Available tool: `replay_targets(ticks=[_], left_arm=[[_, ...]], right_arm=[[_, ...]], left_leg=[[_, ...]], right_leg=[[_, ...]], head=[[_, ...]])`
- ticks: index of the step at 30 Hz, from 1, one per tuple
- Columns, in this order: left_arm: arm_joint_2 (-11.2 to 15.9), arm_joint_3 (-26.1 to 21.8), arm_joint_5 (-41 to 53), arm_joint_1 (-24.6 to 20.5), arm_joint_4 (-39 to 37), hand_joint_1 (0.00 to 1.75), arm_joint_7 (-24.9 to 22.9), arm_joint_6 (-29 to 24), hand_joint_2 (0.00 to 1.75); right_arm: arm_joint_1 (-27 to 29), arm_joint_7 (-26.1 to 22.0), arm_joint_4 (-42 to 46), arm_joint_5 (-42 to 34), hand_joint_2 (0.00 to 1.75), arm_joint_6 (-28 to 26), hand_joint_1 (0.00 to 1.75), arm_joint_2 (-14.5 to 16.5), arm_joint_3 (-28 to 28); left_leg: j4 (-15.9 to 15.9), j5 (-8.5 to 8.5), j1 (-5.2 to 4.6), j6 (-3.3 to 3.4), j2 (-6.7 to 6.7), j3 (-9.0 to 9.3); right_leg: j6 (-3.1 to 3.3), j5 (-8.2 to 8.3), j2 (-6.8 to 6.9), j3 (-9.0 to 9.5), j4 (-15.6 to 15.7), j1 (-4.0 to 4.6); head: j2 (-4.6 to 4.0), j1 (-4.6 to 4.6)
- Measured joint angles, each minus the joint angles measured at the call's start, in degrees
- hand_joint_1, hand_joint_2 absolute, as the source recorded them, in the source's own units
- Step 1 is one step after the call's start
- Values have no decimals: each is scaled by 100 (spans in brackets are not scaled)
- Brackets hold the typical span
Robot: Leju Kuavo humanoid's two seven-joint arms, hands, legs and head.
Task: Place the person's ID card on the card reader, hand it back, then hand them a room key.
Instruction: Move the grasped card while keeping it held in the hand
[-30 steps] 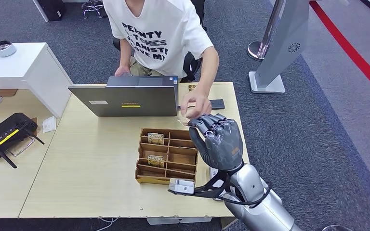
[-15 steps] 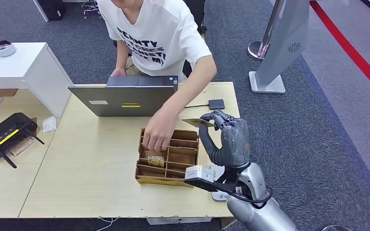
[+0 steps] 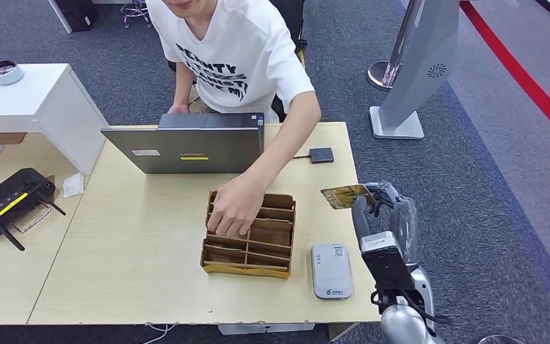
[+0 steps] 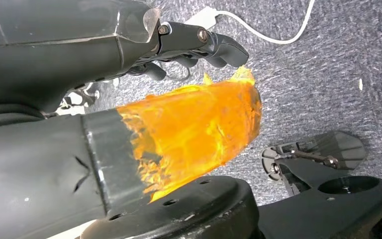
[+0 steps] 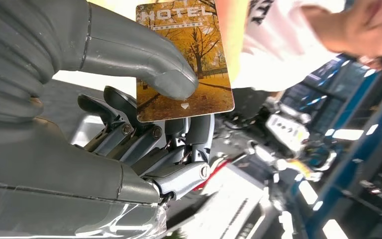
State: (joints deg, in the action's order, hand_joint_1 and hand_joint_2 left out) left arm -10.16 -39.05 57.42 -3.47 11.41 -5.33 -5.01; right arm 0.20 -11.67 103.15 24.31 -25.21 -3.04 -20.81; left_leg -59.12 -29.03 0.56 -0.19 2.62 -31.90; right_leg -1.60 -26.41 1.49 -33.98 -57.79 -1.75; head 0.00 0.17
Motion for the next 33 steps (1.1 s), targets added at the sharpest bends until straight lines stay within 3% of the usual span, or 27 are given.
replay_targets(ticks=[8,18,24,33], left_arm=[[2,-129,-54,20,0,0,4,-13,0],[2,-168,-46,21,0,0,4,-12,0],[3,-209,126,15,0,0,-35,19,0],[4,-209,163,13,0,0,-58,36,0]], right_arm=[[475,359,-36,259,175,298,175,-2,438],[554,497,-197,457,175,390,175,-2,527],[269,1069,-1648,755,175,1031,175,41,309],[-49,1217,-2436,538,175,1278,175,68,214]], left_leg=[[0,0,0,0,0,-1],[0,0,0,0,0,-1],[0,0,0,0,1,0],[0,0,0,0,1,2]], right_leg=[[0,0,0,0,0,0],[0,0,0,0,0,0],[0,0,0,2,0,0],[0,0,0,3,0,0]], head=[[0,1],[0,0],[0,1],[0,1]])
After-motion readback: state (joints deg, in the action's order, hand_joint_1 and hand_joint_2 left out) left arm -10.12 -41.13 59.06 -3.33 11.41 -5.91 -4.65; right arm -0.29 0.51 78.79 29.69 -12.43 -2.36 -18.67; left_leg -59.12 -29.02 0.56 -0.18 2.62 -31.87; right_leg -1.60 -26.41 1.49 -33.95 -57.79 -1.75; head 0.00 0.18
